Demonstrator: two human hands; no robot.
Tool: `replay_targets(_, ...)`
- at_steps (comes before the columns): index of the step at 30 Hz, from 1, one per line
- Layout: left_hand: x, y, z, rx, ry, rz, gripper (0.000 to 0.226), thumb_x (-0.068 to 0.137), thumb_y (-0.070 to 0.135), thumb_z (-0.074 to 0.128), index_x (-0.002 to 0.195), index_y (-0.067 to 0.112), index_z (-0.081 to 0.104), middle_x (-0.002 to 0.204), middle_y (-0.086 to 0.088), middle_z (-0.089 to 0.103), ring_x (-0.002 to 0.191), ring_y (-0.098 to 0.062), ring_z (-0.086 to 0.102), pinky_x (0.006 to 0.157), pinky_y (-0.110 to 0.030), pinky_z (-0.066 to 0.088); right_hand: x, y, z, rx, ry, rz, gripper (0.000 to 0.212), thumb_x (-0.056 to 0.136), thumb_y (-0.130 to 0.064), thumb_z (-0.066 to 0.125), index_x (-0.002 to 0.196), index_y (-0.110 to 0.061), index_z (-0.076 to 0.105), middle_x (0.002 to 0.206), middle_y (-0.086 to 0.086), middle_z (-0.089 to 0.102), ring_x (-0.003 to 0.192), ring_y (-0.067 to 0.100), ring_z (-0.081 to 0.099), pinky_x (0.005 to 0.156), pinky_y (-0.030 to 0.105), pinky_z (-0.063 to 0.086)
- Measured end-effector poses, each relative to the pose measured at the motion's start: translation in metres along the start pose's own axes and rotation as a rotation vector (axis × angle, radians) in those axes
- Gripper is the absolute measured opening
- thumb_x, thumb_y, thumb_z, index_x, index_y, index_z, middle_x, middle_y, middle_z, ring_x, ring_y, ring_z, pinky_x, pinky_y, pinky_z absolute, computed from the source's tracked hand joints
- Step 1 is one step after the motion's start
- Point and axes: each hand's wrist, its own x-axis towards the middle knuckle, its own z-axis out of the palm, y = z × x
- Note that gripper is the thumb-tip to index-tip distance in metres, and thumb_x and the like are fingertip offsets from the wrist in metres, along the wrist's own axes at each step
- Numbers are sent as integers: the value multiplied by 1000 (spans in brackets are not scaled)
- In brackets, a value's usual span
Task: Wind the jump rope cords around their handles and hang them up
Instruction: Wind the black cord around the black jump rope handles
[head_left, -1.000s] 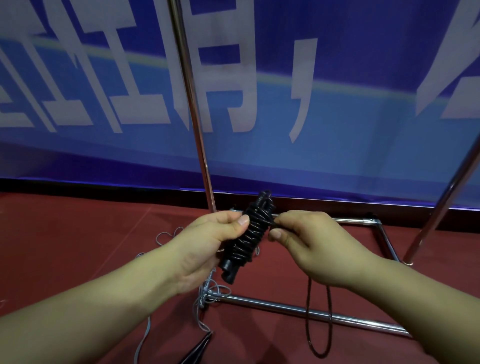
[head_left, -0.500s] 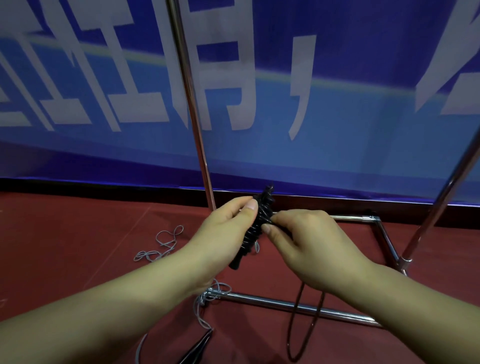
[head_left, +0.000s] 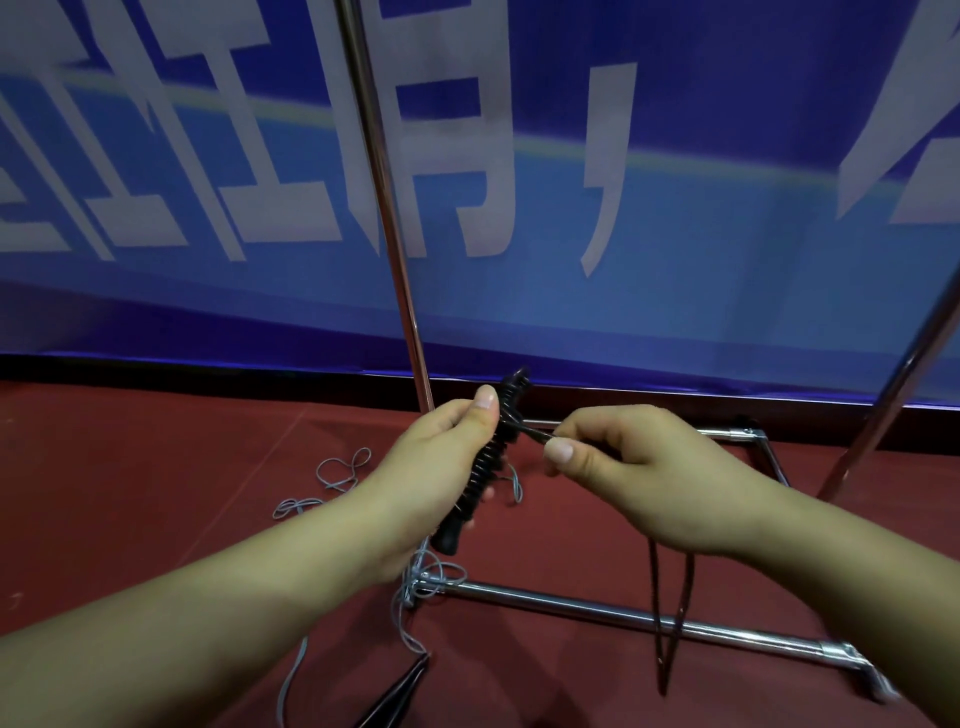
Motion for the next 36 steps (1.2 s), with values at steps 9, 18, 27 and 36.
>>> replay_targets(9,3,2,-5,-197,-7,-136,55,96,62,43,105,15,69,74,-1,66,58,-15,54,50,-28,40,2,-5,-5,60,28,101,31,96,-45,54,85,-23,72,52,-8,42,50,8,40,52,31,37)
replay_targets(18,12,-1,-6,-111,70,-92,55,97,62,44,101,13,68,75,-1,67,57,-14,55,48,-27,42,0,-18,-1,-248,230,94,23,93,-43,61,81,-27,72,60,-18,64,61,0,60,56,14,38)
replay_targets(27,16,-15,-4,-2,39,63,47,98,57,43,98,15,66,69,4,59,61,-16,55,56,-31,43,3,-20,-4,756,-174,677,54,102,-48,41,102,-1,69,70,13,69,40,15,47,41,24,38)
replay_targets(36,10,-9,1,3,-11,181,45,85,62,45,85,20,62,74,2,61,63,-17,54,54,-30,40,2,-16,3,960,-293,666,29,95,-32,56,77,-14,70,59,-4,47,50,9,44,60,27,40)
